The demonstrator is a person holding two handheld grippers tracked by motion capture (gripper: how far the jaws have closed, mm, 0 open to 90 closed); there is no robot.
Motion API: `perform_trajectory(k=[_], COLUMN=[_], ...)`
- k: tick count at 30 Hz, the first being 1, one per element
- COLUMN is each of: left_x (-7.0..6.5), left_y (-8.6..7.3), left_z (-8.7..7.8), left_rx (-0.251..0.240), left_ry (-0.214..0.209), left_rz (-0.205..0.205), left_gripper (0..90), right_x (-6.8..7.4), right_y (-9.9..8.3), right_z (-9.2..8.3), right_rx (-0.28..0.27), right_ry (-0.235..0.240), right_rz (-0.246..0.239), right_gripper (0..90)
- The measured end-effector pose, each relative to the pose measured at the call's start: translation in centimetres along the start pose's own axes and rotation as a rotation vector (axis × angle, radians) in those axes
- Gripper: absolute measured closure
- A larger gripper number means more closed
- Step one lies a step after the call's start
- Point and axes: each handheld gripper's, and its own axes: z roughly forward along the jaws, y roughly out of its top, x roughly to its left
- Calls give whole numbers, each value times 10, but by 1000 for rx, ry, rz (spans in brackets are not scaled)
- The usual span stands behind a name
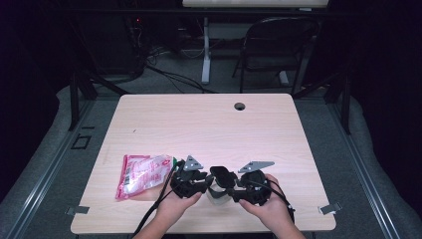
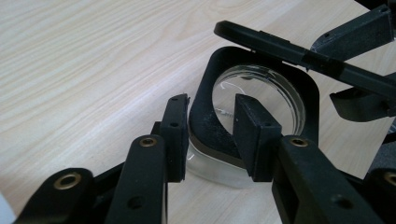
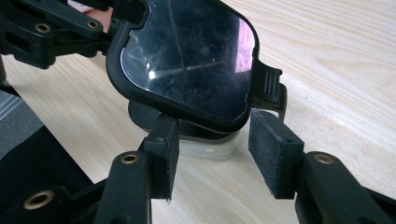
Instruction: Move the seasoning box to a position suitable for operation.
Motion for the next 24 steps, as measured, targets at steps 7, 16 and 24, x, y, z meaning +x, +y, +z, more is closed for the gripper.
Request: perform_trajectory(k=[7,16,24], left_x=[-1,0,1], left_y=[0,-1,0], left_z=[1,1,1], left_rx=[-1,-8,-5], left_ry=[5,2,-6], left_rz=[8,9,10], left_gripper=[668,669,681], right_x=[-1,-4,-13], right_y=[1,2,2], right_z=[-2,-6,-15], right_rx=[-1,-30,-51], right_ry=[2,-7,-30], right_rz=[3,5,14], right_gripper=[540,649,792])
